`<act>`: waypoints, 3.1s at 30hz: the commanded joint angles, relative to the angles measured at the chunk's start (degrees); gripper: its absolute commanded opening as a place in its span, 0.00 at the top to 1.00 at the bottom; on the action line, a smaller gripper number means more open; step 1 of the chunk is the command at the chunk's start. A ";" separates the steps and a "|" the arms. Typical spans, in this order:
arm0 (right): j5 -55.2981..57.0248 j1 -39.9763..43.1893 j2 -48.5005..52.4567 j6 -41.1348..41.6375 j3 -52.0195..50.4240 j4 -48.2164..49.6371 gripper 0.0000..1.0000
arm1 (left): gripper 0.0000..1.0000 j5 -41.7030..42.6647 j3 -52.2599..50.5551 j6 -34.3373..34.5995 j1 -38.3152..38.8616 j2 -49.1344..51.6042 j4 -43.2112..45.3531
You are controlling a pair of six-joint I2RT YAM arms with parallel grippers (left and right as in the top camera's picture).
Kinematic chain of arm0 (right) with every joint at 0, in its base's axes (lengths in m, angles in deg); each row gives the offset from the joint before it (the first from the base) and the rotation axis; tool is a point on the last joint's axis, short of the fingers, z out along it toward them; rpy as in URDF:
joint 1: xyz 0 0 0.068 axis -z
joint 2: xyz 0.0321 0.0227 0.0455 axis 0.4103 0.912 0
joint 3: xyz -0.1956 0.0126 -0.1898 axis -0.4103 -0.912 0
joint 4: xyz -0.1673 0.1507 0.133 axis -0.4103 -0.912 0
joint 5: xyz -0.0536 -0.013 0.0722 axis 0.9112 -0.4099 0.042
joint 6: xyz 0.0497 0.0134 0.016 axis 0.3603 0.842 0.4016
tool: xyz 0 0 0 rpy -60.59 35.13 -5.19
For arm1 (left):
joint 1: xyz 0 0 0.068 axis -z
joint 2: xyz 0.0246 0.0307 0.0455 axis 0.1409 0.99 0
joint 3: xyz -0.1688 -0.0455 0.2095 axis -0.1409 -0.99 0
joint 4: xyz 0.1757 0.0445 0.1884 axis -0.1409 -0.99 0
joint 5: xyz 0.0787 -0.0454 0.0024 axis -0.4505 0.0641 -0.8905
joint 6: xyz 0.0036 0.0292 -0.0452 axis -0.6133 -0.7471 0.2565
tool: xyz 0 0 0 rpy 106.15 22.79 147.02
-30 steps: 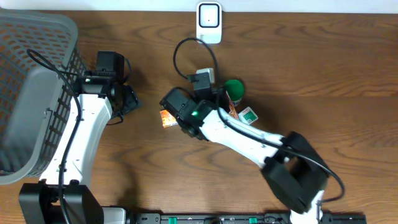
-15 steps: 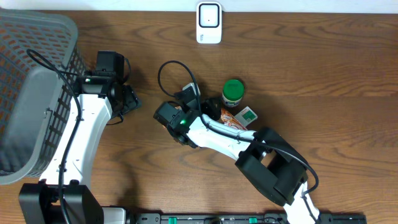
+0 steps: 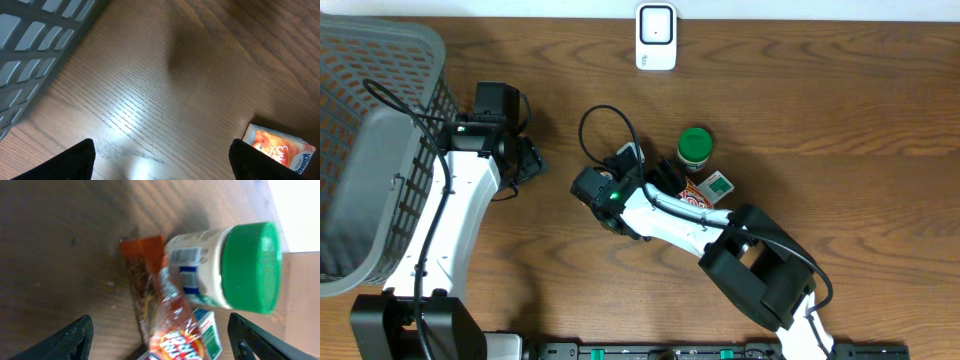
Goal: Scan the item barcode
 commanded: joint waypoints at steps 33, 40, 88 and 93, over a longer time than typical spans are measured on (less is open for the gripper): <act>-39.34 22.12 -25.09 -0.87 -17.11 5.88 0.99 | 0.14 -0.94 -0.50 -0.31 -0.20 0.00 -0.02; -39.32 22.29 -25.05 -0.79 -21.75 11.65 0.99 | 0.14 -0.94 -0.50 -0.31 -0.20 0.00 -0.02; -67.82 22.80 -23.39 5.84 -22.43 24.50 0.07 | 0.14 -0.94 -0.50 -0.31 -0.20 0.00 -0.02; -68.04 23.12 -18.43 5.92 -22.43 26.60 0.07 | 0.14 -0.94 -0.50 -0.31 -0.20 0.00 -0.02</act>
